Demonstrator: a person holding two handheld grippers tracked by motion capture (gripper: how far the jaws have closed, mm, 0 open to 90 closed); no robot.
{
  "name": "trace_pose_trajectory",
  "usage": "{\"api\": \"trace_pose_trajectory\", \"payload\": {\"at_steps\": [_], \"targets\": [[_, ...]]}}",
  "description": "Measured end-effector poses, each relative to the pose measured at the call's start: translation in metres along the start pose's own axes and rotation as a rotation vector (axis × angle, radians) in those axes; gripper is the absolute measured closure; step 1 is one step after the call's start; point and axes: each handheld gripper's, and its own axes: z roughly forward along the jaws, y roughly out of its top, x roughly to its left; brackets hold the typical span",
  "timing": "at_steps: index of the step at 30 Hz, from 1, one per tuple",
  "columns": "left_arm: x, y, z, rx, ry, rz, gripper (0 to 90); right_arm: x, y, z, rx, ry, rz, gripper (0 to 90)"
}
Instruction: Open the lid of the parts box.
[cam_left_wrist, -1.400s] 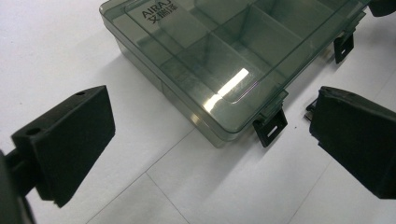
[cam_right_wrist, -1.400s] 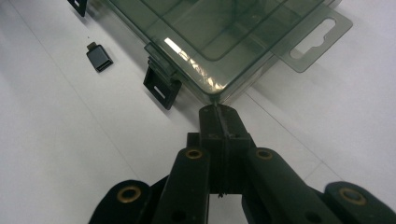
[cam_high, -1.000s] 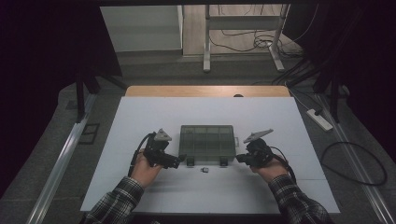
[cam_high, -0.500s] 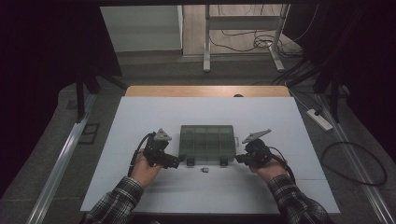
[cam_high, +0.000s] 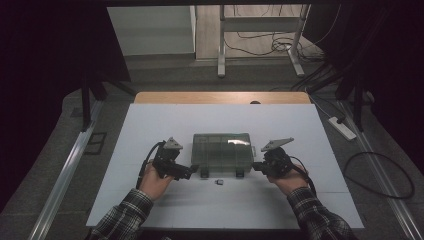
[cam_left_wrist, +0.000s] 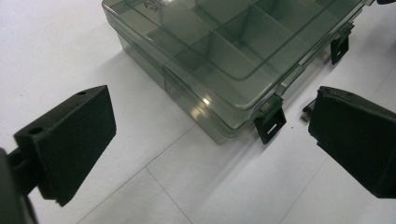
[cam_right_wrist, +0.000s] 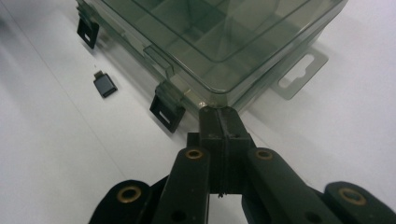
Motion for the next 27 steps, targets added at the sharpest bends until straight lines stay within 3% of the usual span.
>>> {"api": "trace_pose_trajectory", "payload": {"at_steps": [8,14,22,27], "targets": [[-0.001,0.002,-0.002,0.002,-0.003,-0.009,1.1,0.0,0.005,-0.006,-0.05,-0.006,0.001,88.8],[-0.003,0.002,-0.003,0.006,-0.033,0.013,0.3,-0.001,0.01,-0.012,-0.097,-0.006,0.004,88.8],[-0.007,0.004,-0.001,0.012,-0.04,0.038,0.5,-0.001,0.018,-0.016,-0.13,-0.005,0.005,88.9],[-0.01,0.006,0.0,0.006,-0.044,0.043,6.5,-0.002,0.024,-0.019,-0.153,-0.001,0.009,88.9]]}}
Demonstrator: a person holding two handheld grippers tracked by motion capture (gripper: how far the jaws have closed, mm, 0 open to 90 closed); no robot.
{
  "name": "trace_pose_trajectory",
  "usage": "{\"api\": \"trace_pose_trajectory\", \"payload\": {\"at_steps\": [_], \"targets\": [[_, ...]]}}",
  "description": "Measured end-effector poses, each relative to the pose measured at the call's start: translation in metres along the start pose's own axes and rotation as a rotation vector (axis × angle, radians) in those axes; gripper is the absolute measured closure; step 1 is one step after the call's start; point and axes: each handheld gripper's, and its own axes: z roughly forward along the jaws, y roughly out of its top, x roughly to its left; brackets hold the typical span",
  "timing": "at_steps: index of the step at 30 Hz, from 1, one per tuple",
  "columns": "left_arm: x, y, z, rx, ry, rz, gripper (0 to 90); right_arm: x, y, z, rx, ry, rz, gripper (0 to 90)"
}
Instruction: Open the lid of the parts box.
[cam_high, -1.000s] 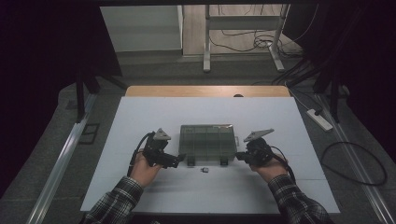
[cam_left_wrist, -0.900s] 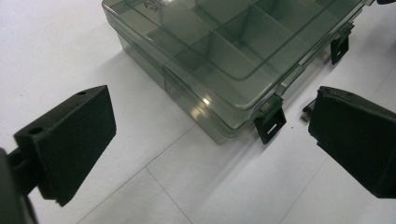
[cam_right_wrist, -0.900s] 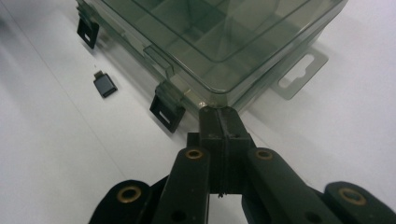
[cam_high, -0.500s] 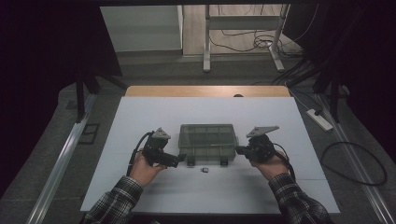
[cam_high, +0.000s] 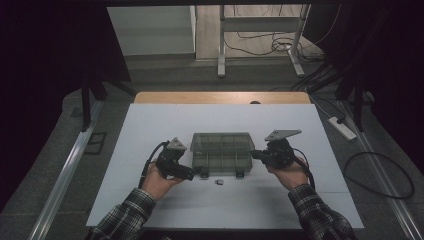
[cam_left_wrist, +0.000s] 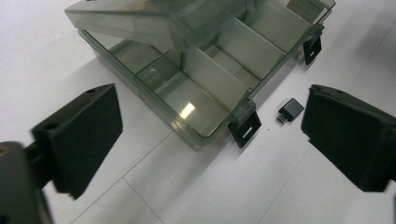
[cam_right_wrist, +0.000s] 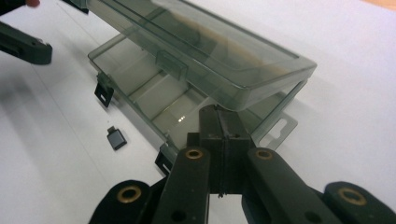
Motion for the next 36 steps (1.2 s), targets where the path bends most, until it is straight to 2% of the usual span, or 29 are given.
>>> {"api": "trace_pose_trajectory", "payload": {"at_steps": [4,8,9,10,14,22,23,24,25,29,31,32,36], "targets": [[-0.002,0.0,0.001,0.005,-0.019,0.012,12.4,-0.002,0.003,-0.001,-0.01,0.006,0.011,88.9],[-0.004,0.002,0.002,0.005,-0.035,0.026,24.9,-0.005,0.007,-0.002,-0.024,0.013,0.019,88.8],[-0.005,0.002,0.002,0.0,-0.04,0.026,24.9,-0.005,0.007,-0.002,-0.024,0.013,0.019,88.8],[-0.007,0.003,0.003,-0.008,-0.044,0.038,32.3,-0.007,0.01,-0.003,-0.034,0.016,0.024,88.8],[-0.012,0.004,0.005,-0.014,-0.059,0.055,47.8,-0.01,0.016,-0.003,-0.044,0.014,0.025,88.8],[-0.02,0.008,0.014,-0.014,-0.083,0.055,75.8,-0.013,0.023,-0.002,-0.057,0.006,0.024,88.8],[-0.021,0.009,0.016,-0.018,-0.086,0.055,75.8,-0.013,0.023,-0.002,-0.057,0.006,0.024,88.8],[-0.021,0.01,0.017,-0.018,-0.09,0.057,84.7,-0.014,0.024,-0.002,-0.059,0.007,0.026,88.9],[-0.022,0.011,0.018,-0.019,-0.089,0.061,88.5,-0.014,0.025,-0.002,-0.058,0.005,0.023,88.8],[-0.025,0.013,0.027,-0.013,-0.09,0.069,89.3,-0.015,0.027,-0.001,-0.062,0.003,0.023,88.8],[-0.026,0.014,0.035,-0.002,-0.064,0.08,89.4,-0.016,0.028,-0.001,-0.062,0.002,0.022,88.8],[-0.026,0.014,0.035,-0.002,-0.064,0.08,89.4,-0.016,0.028,-0.001,-0.062,0.002,0.022,88.8],[-0.024,0.015,0.043,0.002,-0.037,0.068,89.4,-0.018,0.031,0.0,-0.068,-0.001,0.021,88.8]]}}
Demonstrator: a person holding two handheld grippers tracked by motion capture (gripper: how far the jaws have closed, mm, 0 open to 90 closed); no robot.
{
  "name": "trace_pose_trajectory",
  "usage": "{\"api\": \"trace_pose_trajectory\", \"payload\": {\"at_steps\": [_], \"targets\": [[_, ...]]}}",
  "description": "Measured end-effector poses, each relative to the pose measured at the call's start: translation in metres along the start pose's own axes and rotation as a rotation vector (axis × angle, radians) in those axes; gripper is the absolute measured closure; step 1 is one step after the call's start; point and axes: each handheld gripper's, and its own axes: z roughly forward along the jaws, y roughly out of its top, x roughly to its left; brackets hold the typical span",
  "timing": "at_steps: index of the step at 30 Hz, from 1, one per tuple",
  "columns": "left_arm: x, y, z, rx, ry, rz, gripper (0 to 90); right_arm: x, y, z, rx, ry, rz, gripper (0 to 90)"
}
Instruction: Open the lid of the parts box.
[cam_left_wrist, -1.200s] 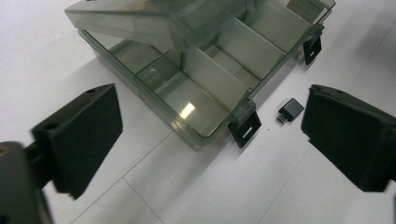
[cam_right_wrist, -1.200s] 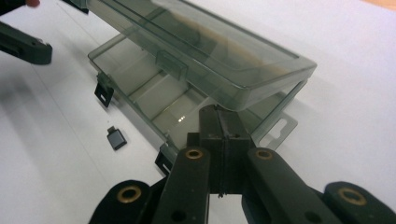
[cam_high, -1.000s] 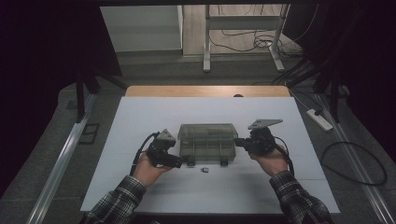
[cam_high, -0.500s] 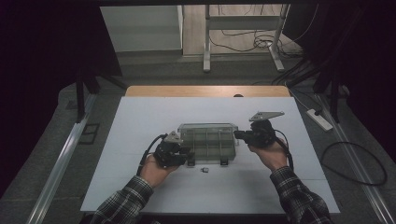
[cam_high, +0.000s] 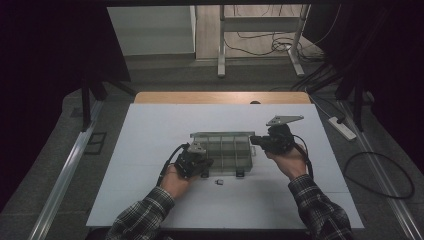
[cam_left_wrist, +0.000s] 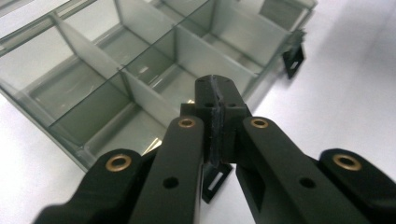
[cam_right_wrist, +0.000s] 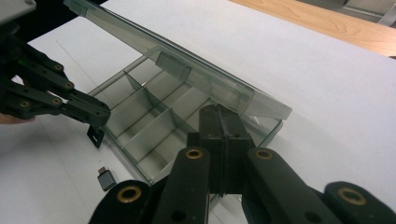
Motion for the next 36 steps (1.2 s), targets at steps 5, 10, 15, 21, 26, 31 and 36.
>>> {"api": "trace_pose_trajectory", "payload": {"at_steps": [5,10,15,21,26,31,36], "targets": [[0.002,-0.001,0.005,0.002,-0.009,0.002,89.4,-0.003,0.004,0.004,0.001,-0.002,0.002,88.9],[0.002,-0.002,0.006,-0.002,-0.011,0.004,89.4,-0.005,0.009,0.009,-0.003,-0.005,0.001,88.9],[0.002,-0.002,0.005,0.002,-0.001,0.029,89.6,-0.009,0.013,0.013,-0.014,-0.01,0.003,88.9],[0.002,-0.002,0.005,0.0,-0.004,0.034,89.6,-0.012,0.018,0.016,-0.021,-0.015,0.003,88.9],[0.003,-0.002,0.005,-0.002,-0.01,0.033,89.7,-0.015,0.022,0.019,-0.031,-0.019,0.004,88.9],[0.004,-0.002,0.005,0.002,-0.017,0.033,89.7,-0.019,0.025,0.022,-0.037,-0.027,0.009,88.9],[0.004,-0.002,0.004,0.004,-0.02,0.035,89.8,-0.023,0.028,0.024,-0.041,-0.03,0.016,88.9]]}}
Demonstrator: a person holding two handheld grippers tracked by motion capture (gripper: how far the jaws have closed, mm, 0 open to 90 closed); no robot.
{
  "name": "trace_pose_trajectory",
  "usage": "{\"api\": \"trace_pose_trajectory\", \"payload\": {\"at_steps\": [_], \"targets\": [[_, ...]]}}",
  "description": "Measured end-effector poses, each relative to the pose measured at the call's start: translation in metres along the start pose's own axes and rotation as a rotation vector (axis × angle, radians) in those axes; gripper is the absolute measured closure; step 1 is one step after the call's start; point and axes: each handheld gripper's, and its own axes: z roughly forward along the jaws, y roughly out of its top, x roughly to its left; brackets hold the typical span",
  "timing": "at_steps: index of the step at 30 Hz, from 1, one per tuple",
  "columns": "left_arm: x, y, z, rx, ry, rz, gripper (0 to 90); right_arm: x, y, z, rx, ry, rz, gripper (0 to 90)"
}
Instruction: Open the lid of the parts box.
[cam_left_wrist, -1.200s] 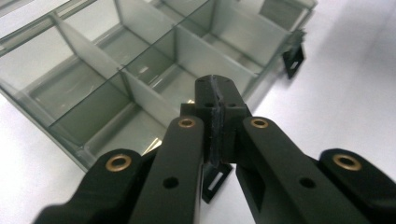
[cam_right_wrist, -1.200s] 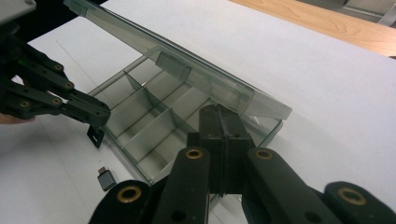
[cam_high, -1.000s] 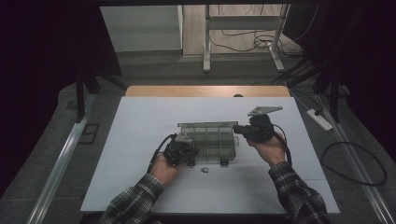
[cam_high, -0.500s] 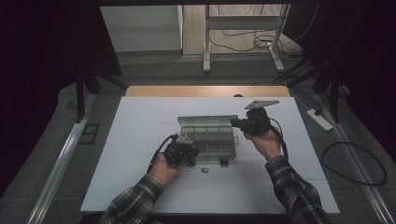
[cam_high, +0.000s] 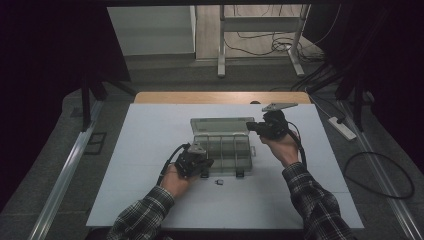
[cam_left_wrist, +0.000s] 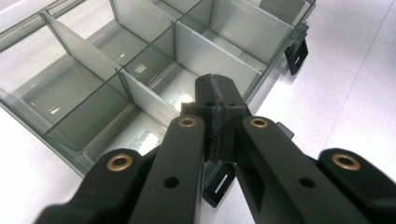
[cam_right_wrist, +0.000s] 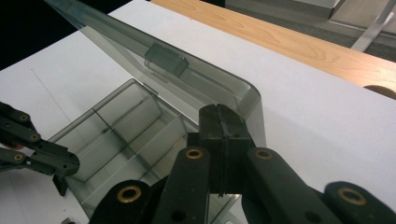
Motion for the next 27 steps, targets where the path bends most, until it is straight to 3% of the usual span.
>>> {"api": "trace_pose_trajectory", "payload": {"at_steps": [27], "targets": [[0.002,0.001,-0.001,0.015,-0.027,-0.011,89.9,-0.017,0.009,0.021,-0.007,-0.033,0.012,88.9]]}}
